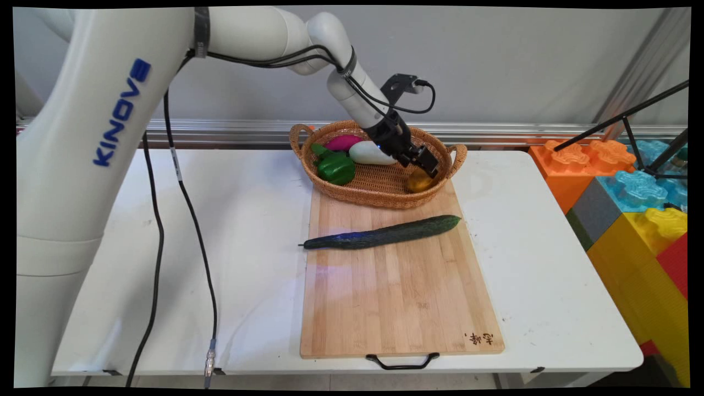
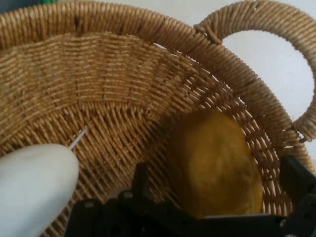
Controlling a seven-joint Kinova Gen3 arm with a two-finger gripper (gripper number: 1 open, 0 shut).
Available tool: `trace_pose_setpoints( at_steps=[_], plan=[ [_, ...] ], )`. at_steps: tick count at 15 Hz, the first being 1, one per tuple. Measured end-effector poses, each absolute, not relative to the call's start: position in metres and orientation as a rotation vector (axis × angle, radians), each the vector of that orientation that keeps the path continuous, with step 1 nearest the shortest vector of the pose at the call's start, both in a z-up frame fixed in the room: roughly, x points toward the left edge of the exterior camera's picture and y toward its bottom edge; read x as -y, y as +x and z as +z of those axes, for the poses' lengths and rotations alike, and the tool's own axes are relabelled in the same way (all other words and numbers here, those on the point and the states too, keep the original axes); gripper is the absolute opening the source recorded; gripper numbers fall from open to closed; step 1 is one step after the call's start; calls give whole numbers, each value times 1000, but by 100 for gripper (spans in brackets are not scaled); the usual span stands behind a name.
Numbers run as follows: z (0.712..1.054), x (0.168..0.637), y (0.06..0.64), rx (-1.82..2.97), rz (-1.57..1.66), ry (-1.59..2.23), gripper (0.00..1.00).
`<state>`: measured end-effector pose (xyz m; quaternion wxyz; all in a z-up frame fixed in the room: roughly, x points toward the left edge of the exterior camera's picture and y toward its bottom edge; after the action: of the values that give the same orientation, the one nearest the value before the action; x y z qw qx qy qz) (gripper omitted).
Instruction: Pick up the potato from the vegetable basket, then place the picked object on the cutting board
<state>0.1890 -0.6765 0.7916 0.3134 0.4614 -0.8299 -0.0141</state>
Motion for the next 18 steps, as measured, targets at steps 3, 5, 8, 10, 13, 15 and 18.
trace_pose_setpoints(
  at_steps=[3,5,8,10,13,15,18],
  plan=[
    [785,677,187,2182,-46,1230,100],
    [781,677,185,2183,-42,1231,100],
    [778,677,181,2184,-34,1216,0],
    [778,676,180,2188,-34,1205,0],
    [784,674,182,2197,-14,1183,0],
    [798,672,188,2197,28,1169,0],
    [831,666,199,2197,118,1148,0]
  ],
)
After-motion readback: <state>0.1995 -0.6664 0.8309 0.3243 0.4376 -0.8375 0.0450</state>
